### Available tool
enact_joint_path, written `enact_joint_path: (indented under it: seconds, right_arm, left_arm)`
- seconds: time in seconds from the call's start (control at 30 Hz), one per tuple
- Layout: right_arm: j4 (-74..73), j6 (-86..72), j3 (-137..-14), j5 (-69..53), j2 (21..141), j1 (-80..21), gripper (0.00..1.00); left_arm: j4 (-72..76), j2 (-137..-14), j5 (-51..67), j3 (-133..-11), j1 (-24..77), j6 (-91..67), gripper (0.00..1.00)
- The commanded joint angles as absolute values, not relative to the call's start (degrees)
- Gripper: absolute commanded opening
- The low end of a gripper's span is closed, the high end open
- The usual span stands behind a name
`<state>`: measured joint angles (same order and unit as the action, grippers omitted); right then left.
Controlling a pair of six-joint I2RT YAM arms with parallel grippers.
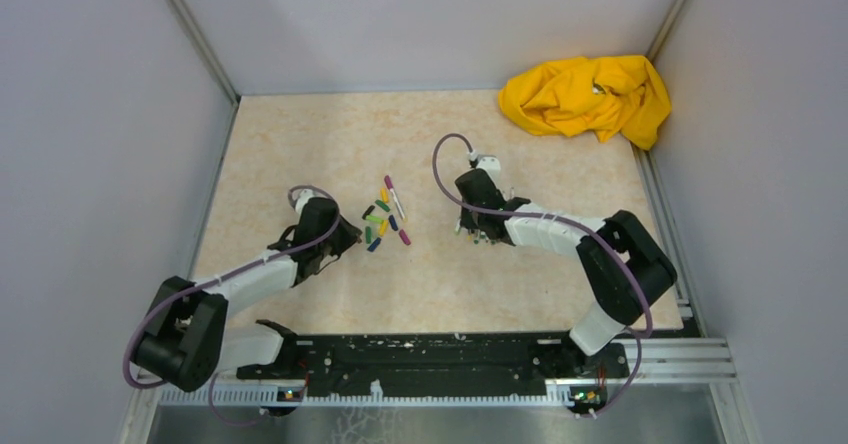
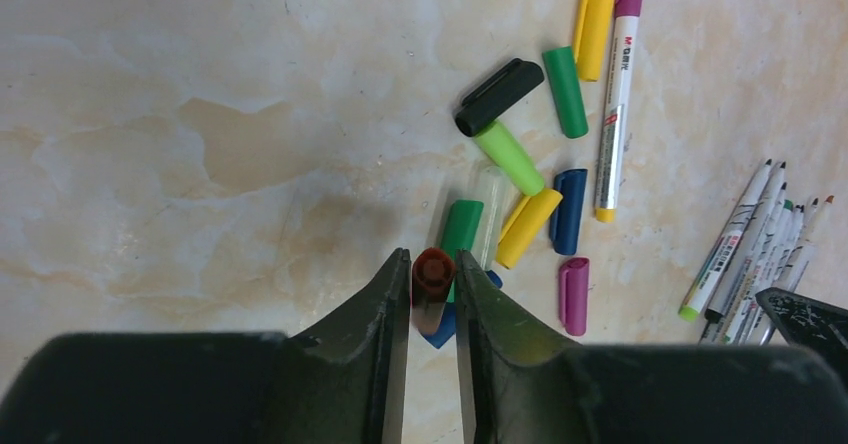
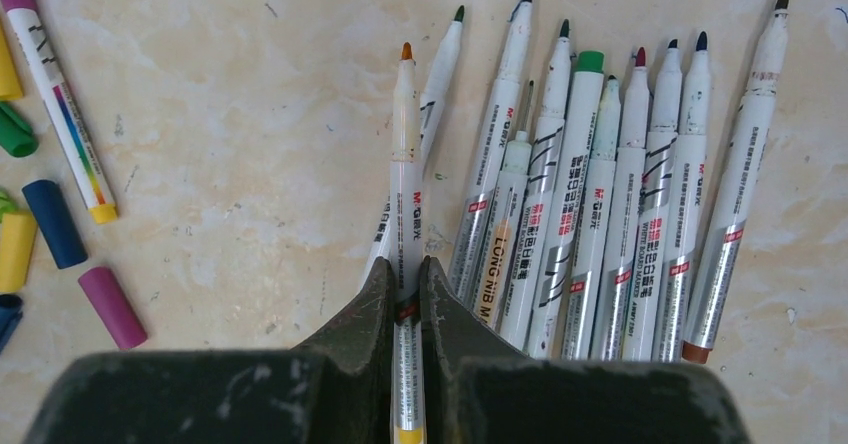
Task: Open the pen caps
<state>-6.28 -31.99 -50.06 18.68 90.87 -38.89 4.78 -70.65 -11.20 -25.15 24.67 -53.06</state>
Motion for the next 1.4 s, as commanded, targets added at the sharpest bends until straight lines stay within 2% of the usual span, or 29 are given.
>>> enact_joint_path:
  seconds: [0.0,0.33,0.53,0.87,1.03,1.37]
  right_arm:
    - [-3.4,-33.4,-53.1,17.9,91.8,-37.1,0.0]
    - [-2.9,-33.5,-53.1,17.6,92.7,-36.1,0.0]
    - [-2.9,-33.6,-53.0,17.2,93.6,-35.9,0.01]
    - [-2.9,-33.4,-52.8,17.0,94.3,-35.8,0.22]
    - [-3.0,-33.2,-53.0,16.8,94.2,-35.6,0.27]
    - [-4.3,-30.5,-53.2,18.6,88.7,-35.5,0.27]
  left_arm:
    - [5.7,-72.4,-11.9,-24.4,24.9,-53.5,0.3]
    - [6.8,-74.2,-11.1,-24.5,24.8,-54.1,0.37]
    - [5.7,-72.1,-11.6,-24.7,24.8,-54.3,0.48]
    - [4.7,-69.6,-12.6,-24.6,24.9,-54.8,0.64]
    - [4.4,-68.6,-12.8,-24.6,24.8,-54.9,0.67]
    - [3.7,-64.7,-14.3,-24.1,24.8,-55.0,0.68]
